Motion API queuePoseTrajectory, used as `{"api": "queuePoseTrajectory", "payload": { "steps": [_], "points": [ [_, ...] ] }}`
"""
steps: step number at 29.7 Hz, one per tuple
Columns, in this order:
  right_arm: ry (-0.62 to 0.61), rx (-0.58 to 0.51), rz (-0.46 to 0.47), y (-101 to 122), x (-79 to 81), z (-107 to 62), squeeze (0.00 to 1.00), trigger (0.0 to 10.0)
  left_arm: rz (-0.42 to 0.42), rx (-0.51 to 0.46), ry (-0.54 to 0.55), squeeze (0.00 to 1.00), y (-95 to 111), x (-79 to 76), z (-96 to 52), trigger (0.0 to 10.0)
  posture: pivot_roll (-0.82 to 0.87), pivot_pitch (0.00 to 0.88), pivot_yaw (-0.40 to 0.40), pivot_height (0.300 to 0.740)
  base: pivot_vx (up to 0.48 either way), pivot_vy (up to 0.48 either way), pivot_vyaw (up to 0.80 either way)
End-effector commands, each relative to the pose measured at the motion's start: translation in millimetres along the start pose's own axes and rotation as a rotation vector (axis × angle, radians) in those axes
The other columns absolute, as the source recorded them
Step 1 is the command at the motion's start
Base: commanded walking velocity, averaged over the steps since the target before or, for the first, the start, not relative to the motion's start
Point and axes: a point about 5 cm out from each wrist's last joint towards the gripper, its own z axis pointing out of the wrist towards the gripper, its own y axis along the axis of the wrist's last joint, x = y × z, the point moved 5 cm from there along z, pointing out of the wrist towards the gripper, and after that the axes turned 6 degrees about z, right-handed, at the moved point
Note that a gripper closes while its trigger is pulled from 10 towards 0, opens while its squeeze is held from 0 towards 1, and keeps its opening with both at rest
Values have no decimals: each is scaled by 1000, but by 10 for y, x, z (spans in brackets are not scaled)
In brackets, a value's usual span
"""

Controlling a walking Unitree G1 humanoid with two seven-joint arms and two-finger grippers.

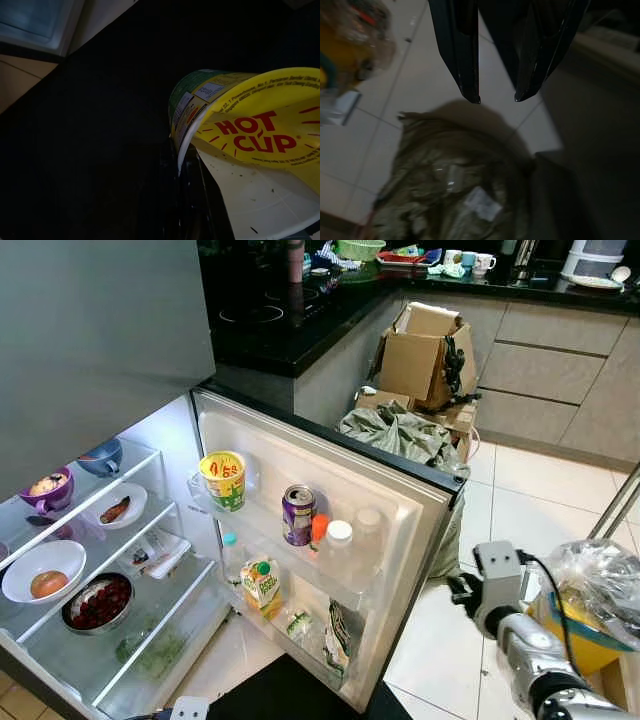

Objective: Restocking fridge

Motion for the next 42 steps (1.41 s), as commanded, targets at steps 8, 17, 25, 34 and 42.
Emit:
{"api": "queuePoseTrajectory", "payload": {
  "steps": [8, 17, 25, 34, 42],
  "points": [
    [76, 161, -87, -293, 84, -49, 0, 10000, 0, 14, 12, 0, -46, 46, -10, 10000, -34, 0, 4, 740, 0, 0, 0],
    [296, 288, -159, -441, 243, -131, 0, 10000, 4, 16, 12, 0, -50, 55, -12, 10000, -37, 0, 10, 740, 0, 0, 0],
    [712, 232, -4, -219, 798, -191, 0, 10000, 13, 22, 13, 0, -74, 74, -18, 10000, -34, 0, 14, 740, 0, 0, 0],
    [892, 80, 77, 146, 1136, -176, 0, 10000, 20, 20, 14, 0, -66, 89, -19, 10000, -29, 0, 13, 740, 0, 0, 0],
    [629, -80, -20, 538, 944, 79, 0, 10000, 20, 19, 17, 0, -57, 102, -19, 10000, -27, 0, 15, 740, 0, 0, 0]
  ]
}}
